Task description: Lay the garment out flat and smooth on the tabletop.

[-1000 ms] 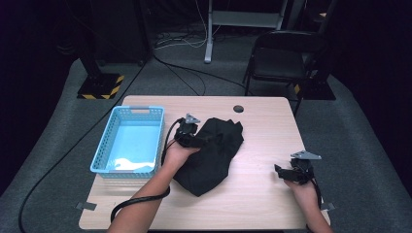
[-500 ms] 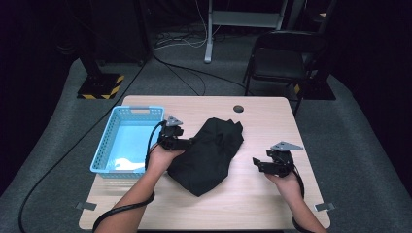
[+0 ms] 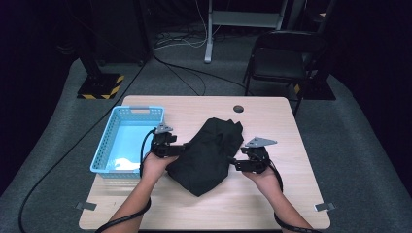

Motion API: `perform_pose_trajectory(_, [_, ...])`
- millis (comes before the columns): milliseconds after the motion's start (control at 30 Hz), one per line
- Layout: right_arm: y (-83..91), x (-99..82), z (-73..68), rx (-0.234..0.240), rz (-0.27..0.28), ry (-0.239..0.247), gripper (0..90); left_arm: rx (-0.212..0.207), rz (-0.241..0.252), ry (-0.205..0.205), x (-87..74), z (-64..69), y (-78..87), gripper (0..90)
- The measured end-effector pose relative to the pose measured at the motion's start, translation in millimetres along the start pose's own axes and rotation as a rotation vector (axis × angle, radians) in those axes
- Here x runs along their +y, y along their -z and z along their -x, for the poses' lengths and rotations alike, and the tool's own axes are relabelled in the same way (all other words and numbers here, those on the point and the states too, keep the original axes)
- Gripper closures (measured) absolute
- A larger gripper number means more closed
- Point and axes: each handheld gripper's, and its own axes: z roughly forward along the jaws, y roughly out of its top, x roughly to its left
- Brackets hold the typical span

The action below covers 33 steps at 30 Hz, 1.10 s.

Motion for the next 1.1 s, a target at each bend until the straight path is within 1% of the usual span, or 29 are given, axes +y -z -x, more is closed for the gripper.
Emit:
perform_pose_trajectory(33, [-1.6,1.7,-2.5,0.004,-0.002,0.005,29.2,0.001,0.005,-0.009,0.3,0.9,1.6,28.4])
perform_pose_trajectory(167, [-7.9,10.6,-14.0,0.039,0.001,0.028,28.0,0.033,0.009,-0.050,2.3,2.6,6.3,28.3])
perform_pose_trajectory(267, [-14.2,18.4,-25.1,0.071,0.011,0.038,27.4,0.036,0.014,-0.056,2.5,1.6,8.4,28.7])
perform_pose_trajectory(367, [-23.0,24.9,-39.1,0.101,0.005,0.066,27.7,0.046,0.008,-0.061,1.5,-0.1,8.7,28.8])
perform_pose_trajectory(500, [-35.3,32.5,-59.8,0.147,-0.005,0.098,28.2,0.051,0.008,-0.052,0.6,-3.2,9.3,29.0])
perform_pose_trajectory(667, [-49.4,39.3,-86.6,0.200,-0.023,0.152,28.0,0.051,0.012,-0.033,-0.2,-6.9,9.5,28.6])
perform_pose_trajectory(800, [-60.4,39.1,-101.2,0.226,-0.047,0.179,28.2,0.050,0.009,-0.017,-0.2,-8.3,9.1,28.3])
perform_pose_trajectory(867, [-65.7,38.2,-106.4,0.223,-0.059,0.196,28.0,0.061,0.005,-0.018,-0.2,-7.8,8.6,28.4])
perform_pose_trajectory(967, [-69.0,38.3,-112.5,0.240,-0.063,0.191,27.7,0.074,-0.004,-0.024,0.1,-6.9,7.5,28.5])
perform_pose_trajectory(1033, [-68.9,39.7,-118.7,0.253,-0.058,0.208,27.9,0.096,-0.012,-0.025,0.4,-6.6,6.5,29.2])
perform_pose_trajectory(1100, [-70.3,41.3,-124.6,0.264,-0.064,0.227,28.1,0.104,-0.019,-0.026,0.6,-6.2,5.9,29.3])
